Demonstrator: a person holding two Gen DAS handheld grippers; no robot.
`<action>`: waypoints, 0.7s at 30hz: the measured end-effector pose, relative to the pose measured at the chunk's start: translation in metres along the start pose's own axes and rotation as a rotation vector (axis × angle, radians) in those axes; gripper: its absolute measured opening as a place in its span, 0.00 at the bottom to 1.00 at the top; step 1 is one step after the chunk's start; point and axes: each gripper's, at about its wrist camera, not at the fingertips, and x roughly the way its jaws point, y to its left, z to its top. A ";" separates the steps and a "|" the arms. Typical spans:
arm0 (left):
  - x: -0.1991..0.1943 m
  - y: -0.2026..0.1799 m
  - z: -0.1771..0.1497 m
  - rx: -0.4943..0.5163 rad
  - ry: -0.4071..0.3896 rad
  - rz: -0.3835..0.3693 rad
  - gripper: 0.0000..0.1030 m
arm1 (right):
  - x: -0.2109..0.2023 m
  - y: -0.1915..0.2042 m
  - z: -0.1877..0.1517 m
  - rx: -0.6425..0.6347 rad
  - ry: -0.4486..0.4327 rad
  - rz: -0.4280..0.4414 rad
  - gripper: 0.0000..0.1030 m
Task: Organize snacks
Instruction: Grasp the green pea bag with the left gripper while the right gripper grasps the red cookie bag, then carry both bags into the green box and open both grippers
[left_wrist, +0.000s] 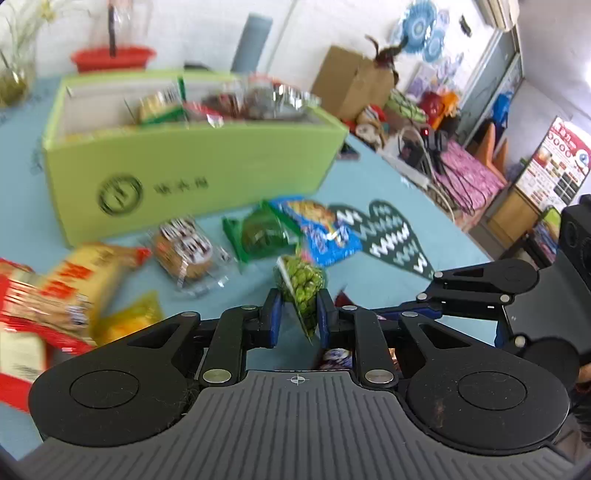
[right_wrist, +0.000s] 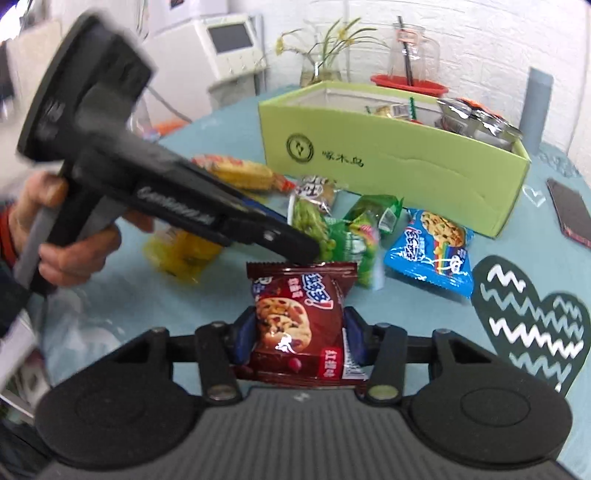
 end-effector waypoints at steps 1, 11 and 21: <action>-0.006 0.001 0.002 -0.008 -0.014 -0.006 0.00 | -0.003 -0.002 0.002 0.014 -0.010 0.009 0.48; -0.032 0.022 0.042 -0.035 -0.104 0.016 0.00 | -0.019 -0.042 0.058 0.063 -0.201 -0.003 0.49; 0.008 0.007 0.001 0.052 0.015 0.118 0.30 | 0.004 -0.055 0.000 0.203 -0.093 0.007 0.51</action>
